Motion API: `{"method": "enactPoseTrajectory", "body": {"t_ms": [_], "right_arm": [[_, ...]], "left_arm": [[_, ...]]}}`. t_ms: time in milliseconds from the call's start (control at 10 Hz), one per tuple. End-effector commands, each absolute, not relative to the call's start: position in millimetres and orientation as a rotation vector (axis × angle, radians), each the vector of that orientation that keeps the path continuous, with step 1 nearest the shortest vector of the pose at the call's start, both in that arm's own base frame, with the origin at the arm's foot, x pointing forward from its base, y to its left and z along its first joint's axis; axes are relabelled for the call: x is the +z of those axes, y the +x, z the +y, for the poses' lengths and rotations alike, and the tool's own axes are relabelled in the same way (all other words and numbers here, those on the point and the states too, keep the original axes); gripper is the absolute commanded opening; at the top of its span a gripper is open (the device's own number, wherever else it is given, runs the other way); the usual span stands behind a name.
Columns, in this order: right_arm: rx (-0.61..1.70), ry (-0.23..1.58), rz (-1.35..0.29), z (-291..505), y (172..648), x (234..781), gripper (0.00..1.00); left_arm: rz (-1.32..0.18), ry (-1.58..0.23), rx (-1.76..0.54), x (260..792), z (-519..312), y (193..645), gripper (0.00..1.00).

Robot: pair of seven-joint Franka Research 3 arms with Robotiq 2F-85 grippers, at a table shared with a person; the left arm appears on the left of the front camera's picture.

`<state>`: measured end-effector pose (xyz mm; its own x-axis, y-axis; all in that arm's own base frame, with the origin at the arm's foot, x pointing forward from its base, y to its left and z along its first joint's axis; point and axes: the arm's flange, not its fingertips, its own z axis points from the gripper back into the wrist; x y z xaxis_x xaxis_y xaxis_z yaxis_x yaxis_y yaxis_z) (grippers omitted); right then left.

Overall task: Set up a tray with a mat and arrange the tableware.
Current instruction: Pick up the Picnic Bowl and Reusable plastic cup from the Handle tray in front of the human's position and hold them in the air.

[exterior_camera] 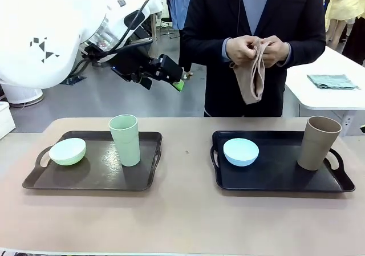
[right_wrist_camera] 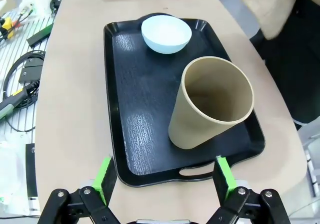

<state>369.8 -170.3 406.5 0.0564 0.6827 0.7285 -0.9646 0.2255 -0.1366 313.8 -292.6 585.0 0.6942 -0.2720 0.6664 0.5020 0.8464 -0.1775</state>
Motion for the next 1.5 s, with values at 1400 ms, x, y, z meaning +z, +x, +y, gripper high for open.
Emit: {"method": "enactPoseTrajectory", "body": {"t_ms": [1400], "right_arm": [[1.247, 0.658, -0.775, -181.4, 430.8, 336.4, 1.00]], "left_arm": [[-0.497, -0.128, -0.637, 556.5, -441.6, 346.9, 1.00]]}}
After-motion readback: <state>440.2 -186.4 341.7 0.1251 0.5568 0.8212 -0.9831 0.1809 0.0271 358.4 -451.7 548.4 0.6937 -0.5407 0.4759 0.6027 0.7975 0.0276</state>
